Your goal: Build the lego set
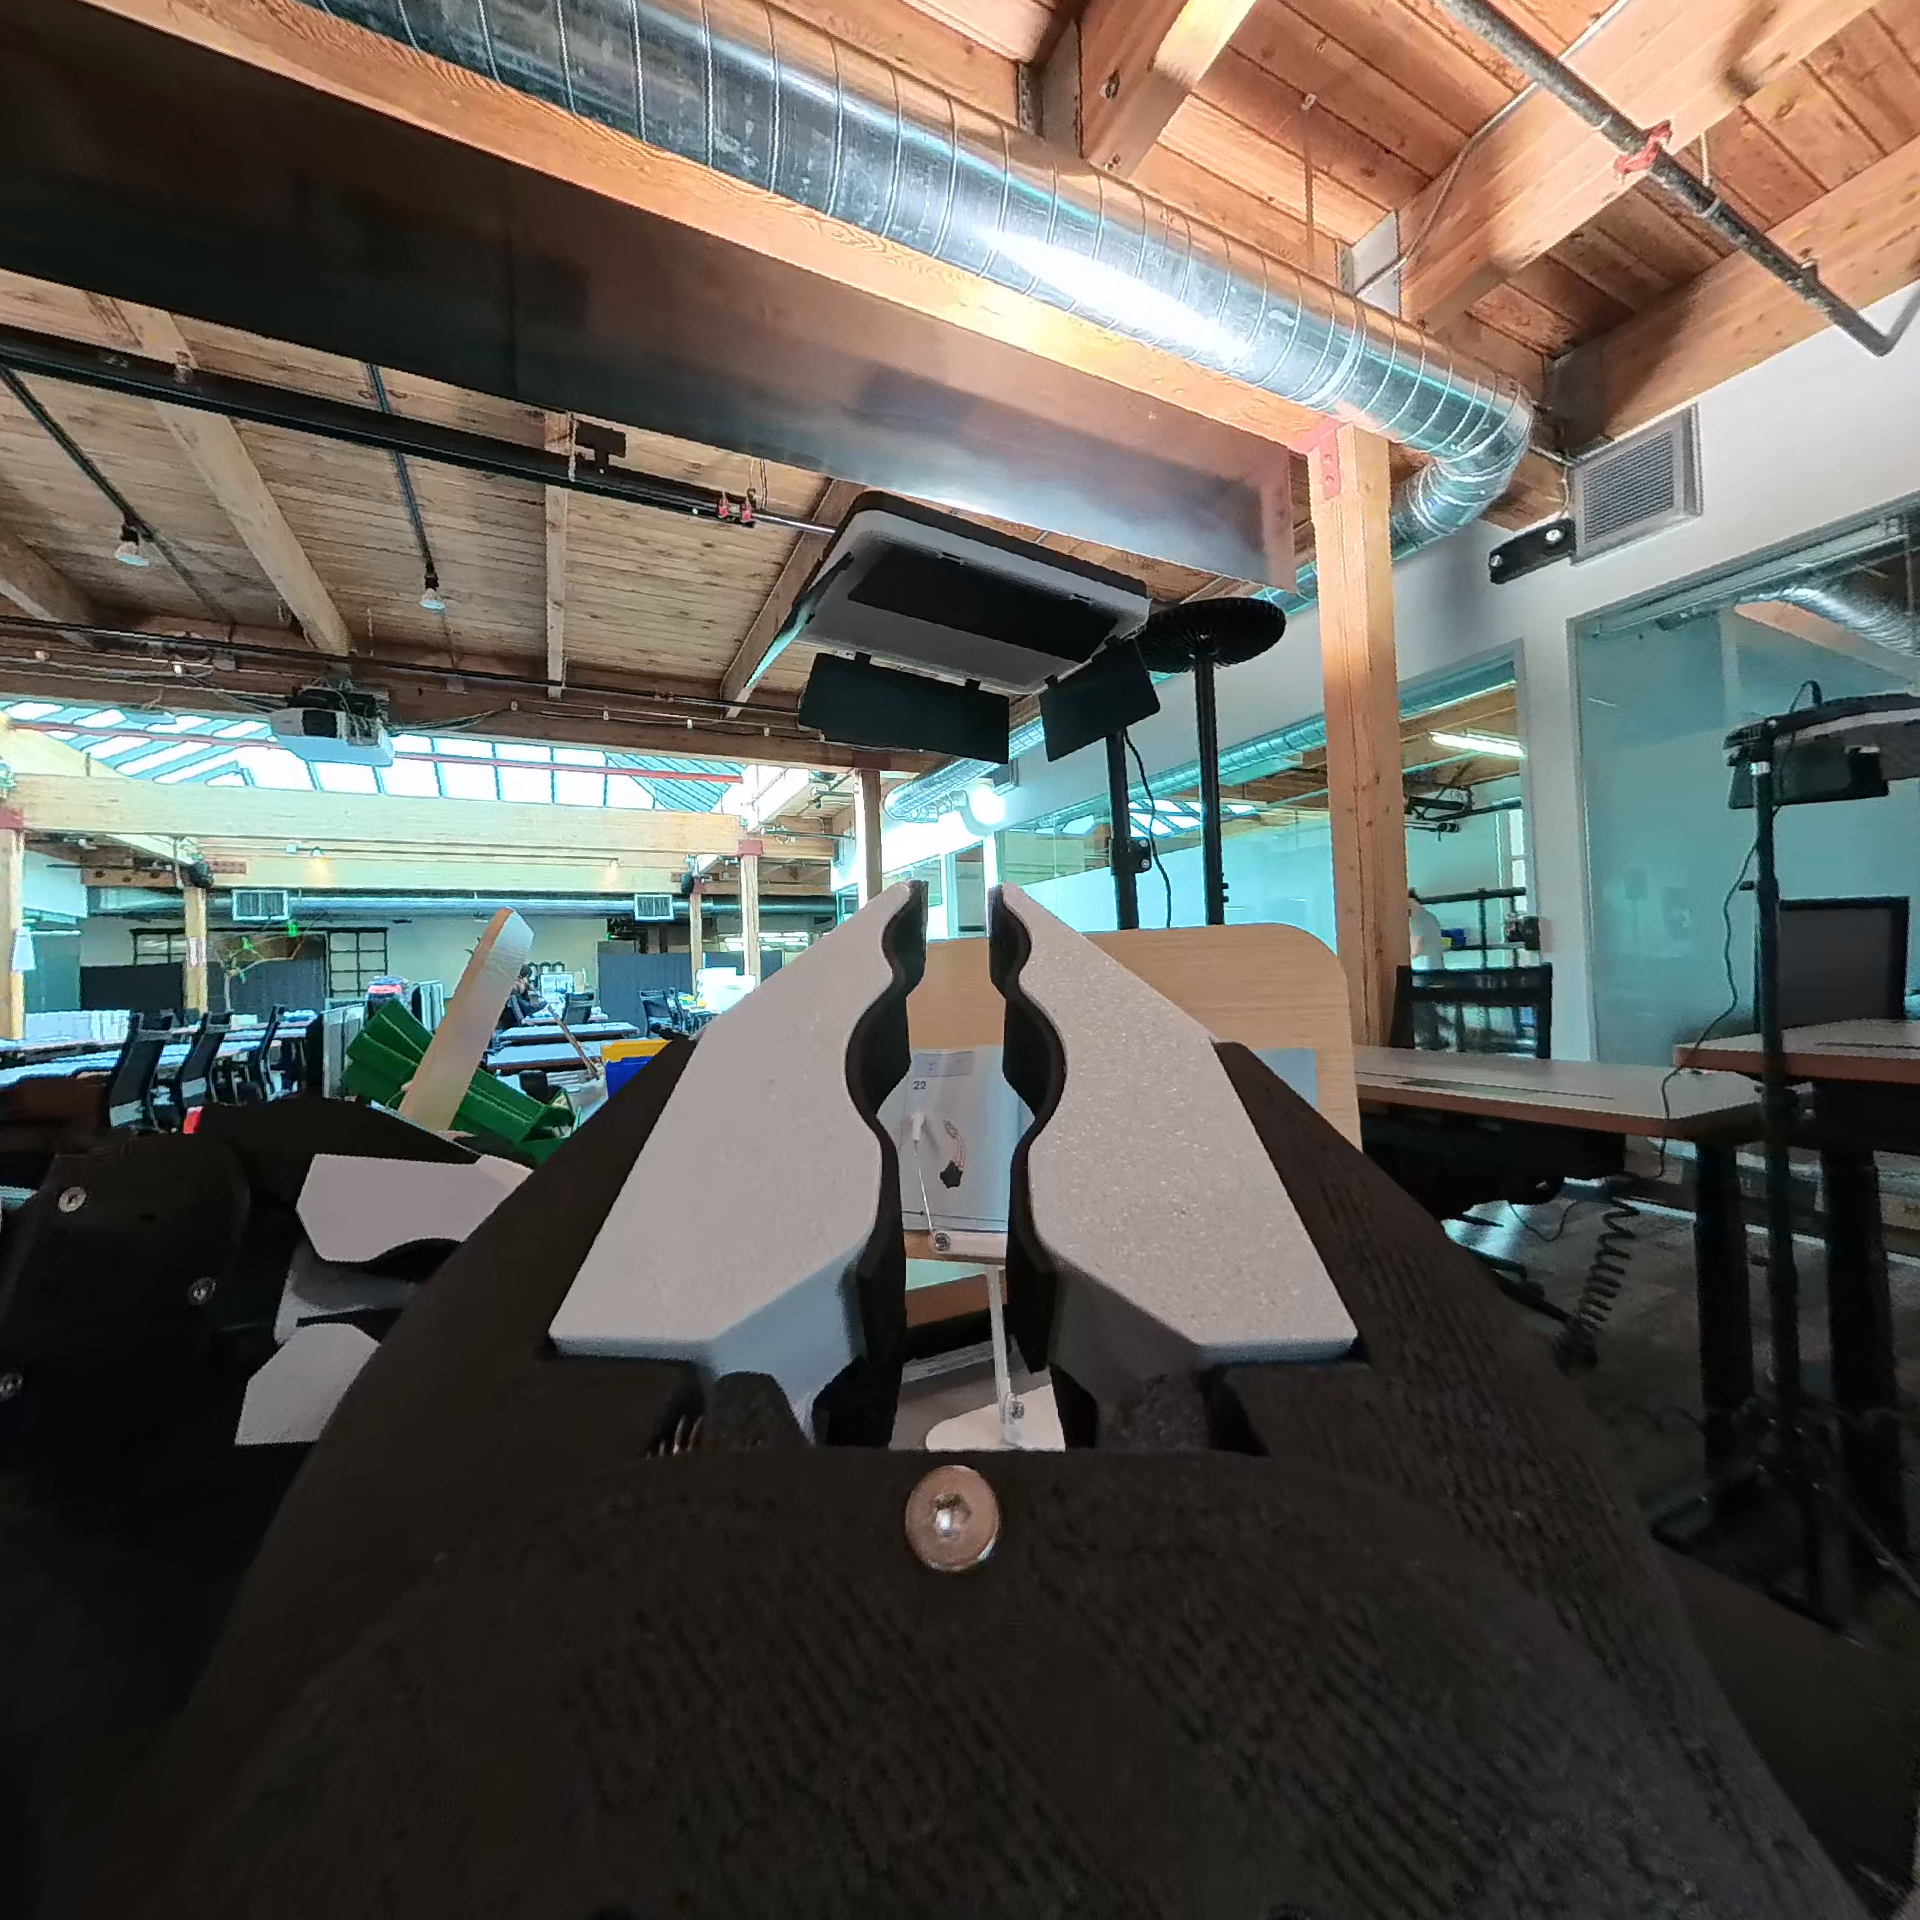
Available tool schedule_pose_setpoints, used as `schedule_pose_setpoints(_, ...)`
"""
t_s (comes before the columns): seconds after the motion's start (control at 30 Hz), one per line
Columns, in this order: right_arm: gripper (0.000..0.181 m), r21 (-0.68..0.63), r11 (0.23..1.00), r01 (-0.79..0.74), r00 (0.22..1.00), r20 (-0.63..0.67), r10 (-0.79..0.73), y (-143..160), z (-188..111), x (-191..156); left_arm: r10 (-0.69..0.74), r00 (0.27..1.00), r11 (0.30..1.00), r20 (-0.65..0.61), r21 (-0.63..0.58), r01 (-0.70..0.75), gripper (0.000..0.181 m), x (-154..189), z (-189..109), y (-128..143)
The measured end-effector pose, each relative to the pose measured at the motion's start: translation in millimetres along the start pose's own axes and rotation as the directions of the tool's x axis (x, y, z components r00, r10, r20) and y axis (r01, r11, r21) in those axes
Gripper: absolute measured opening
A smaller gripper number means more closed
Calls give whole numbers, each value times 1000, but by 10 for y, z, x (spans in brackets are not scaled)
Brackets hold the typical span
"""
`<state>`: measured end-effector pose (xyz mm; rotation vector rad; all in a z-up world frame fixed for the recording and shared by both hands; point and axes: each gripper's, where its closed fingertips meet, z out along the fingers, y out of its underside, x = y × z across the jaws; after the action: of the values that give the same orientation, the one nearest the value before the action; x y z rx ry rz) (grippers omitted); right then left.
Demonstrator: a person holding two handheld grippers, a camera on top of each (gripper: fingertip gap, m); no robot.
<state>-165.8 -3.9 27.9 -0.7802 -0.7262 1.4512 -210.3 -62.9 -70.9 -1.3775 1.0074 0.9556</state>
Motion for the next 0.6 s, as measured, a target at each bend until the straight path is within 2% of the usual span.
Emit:
schedule_pose_setpoints(0.37, 11, 9, 1000, -12, 1000, 5, 12, -17, -9, 9, -7, 1000, 1000, 2, -13, 7, 7, -8, -4, 47)
schedule_pose_setpoints(0.47, 12, -5, 1000, 23, 994, 104, -23, -6, 2, -188, 3, 1000, 1000, 27, -18, -2, 7, -41, -12, 70)
schedule_pose_setpoints(0.5, 10, -51, 997, 54, 984, 173, -44, 58, 2, -314, 16, 999, 1000, 50, -20, -15, 6, -71, -21, 78)
schedule_pose_setpoints(0.53, 3, -151, 985, 89, 965, 257, -48, 200, -15, -455, 42, 996, 999, 83, -23, -40, 7, -112, -36, 80)
schedule_pose_setpoints(0.57, 2, -259, 958, 123, 951, 306, -40, 358, -44, -545, 73, 991, 997, 115, -25, -71, 7, -153, -56, 78)
schedule_pose_setpoints(0.6, 1, -310, 938, 153, 946, 322, -48, 450, -65, -600, 99, 988, 995, 119, -30, -96, 6, -156, -73, 77)
